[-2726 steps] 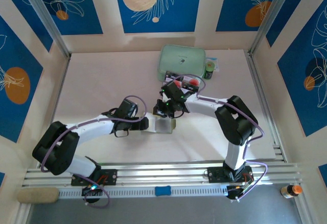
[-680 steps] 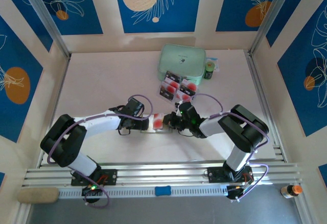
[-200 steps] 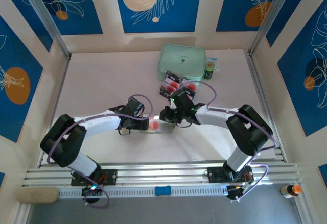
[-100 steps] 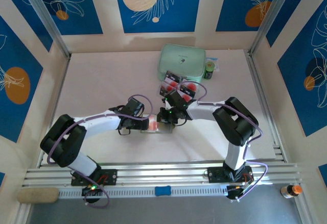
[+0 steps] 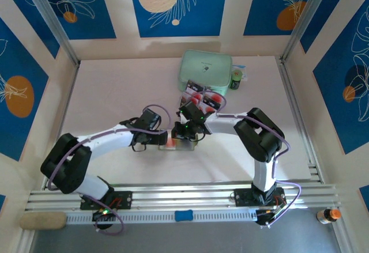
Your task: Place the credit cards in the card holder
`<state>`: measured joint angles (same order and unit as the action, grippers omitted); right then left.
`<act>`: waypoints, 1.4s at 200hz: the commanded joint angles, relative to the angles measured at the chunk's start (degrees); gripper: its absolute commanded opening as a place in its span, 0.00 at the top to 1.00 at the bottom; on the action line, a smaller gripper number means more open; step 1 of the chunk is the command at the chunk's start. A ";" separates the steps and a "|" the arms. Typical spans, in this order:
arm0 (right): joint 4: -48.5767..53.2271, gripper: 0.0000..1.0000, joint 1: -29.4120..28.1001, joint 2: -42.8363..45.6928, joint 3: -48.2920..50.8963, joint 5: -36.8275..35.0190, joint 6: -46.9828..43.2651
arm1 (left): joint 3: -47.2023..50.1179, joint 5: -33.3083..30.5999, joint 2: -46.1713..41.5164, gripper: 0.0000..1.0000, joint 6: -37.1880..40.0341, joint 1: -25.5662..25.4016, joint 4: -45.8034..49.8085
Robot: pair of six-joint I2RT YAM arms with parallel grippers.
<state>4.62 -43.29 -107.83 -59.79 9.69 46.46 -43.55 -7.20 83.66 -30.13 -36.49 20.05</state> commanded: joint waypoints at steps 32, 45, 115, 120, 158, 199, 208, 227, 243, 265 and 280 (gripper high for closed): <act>4.37 1.00 -0.26 5.44 -0.51 0.46 -1.43 | 2.42 -0.88 -1.22 0.07 -1.46 1.34 1.06; 5.11 1.00 -0.31 6.16 -0.36 0.00 -1.77 | 3.23 -0.97 -1.05 0.07 -1.75 1.40 0.71; 7.68 1.00 -0.92 5.20 0.01 -0.90 -3.54 | 4.96 -2.11 -0.30 0.08 -2.03 1.43 0.00; 7.76 1.00 -1.01 5.02 0.00 -0.97 -3.64 | 4.97 -2.11 -0.28 0.08 -2.04 1.42 -0.03; 8.42 1.00 -1.53 3.26 -0.28 -1.82 -4.13 | 4.97 -2.20 0.01 0.08 -1.95 1.47 -0.06; 10.20 1.00 -2.15 1.14 -1.96 -2.97 -4.76 | 5.14 -2.05 -0.16 0.08 -1.95 1.44 -0.18; 10.47 1.00 -2.35 0.51 -2.49 -2.85 -4.80 | 5.23 -2.03 -0.25 0.08 -2.03 1.42 -0.26; 10.75 1.00 -2.75 -0.60 -3.84 -2.40 -4.88 | 5.32 -2.03 -0.61 0.08 -2.07 1.42 -0.10; 11.02 1.00 -3.19 -1.41 -4.86 -2.14 -4.95 | 5.14 -1.86 -1.25 0.08 -2.21 1.44 0.22; 11.33 1.00 -3.54 -2.29 -5.91 -1.87 -4.88 | 4.61 -2.02 -2.78 0.08 -2.38 1.47 0.83; 11.34 1.00 -3.65 -2.76 -6.19 -1.56 -4.71 | 3.70 -2.37 -3.64 0.08 -2.39 1.46 1.48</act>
<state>14.20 -46.19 -109.12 -64.58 7.53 42.39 -39.24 -8.25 82.43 -31.64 -35.64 19.88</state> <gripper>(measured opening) 0.044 0.925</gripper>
